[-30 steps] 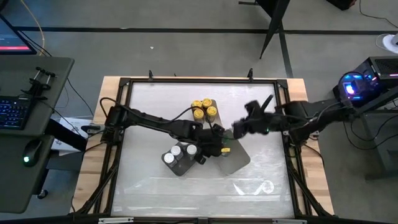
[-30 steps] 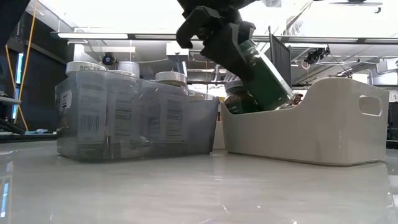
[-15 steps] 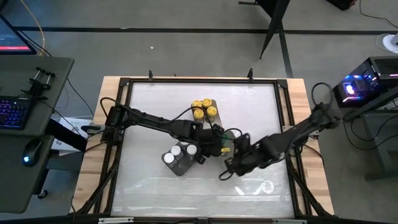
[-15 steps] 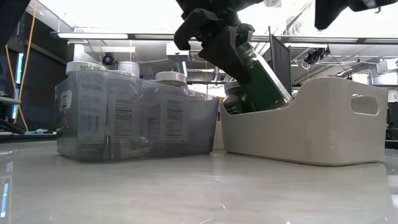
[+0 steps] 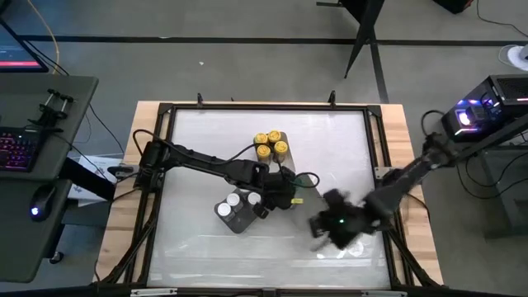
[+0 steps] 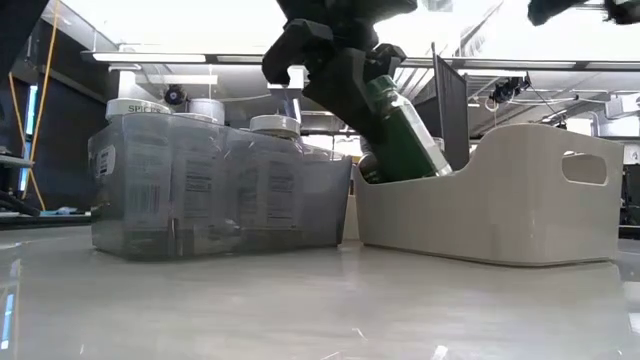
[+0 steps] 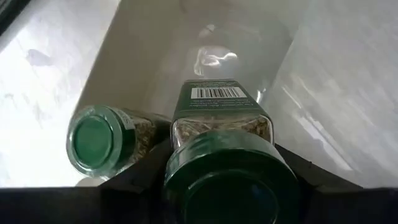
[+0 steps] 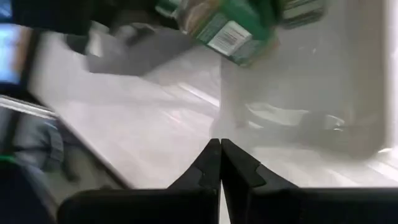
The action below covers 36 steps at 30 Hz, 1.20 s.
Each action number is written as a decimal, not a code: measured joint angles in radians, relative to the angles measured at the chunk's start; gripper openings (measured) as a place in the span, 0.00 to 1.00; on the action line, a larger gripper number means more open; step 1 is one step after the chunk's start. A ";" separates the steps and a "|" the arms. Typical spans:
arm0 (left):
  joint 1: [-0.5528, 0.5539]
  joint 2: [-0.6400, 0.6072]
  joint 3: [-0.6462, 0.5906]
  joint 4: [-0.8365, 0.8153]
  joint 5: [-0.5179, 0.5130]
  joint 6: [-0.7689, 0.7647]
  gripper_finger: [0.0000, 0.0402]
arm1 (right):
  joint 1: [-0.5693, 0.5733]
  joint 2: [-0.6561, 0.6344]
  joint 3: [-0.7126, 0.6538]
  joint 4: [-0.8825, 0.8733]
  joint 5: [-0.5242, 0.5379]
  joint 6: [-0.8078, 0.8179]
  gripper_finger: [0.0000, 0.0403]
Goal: Sort spices by type
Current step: Put the green seasoning bottle into the gray bin
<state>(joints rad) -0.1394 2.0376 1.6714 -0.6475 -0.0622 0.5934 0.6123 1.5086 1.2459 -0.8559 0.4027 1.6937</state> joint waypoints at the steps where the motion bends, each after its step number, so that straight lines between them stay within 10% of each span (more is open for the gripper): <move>1: 0.000 0.000 0.000 -0.004 -0.003 0.000 0.46 | 0.043 -0.039 -0.031 0.001 0.058 0.061 0.00; 7: 0.001 0.000 0.000 0.015 0.006 -0.005 0.42 | 0.156 -0.126 -0.333 0.291 0.230 0.409 0.00; 14: 0.001 0.000 0.000 0.017 0.006 -0.005 0.46 | 0.032 -0.081 -0.476 0.721 0.273 0.274 0.00; 36: 0.004 0.003 -0.001 0.060 0.069 -0.096 0.51 | -0.161 -0.061 -0.452 0.672 0.090 0.086 0.00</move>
<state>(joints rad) -0.1359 2.0403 1.6708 -0.5875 0.0067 0.4978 0.4517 1.4473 0.7941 -0.1835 0.4925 1.7800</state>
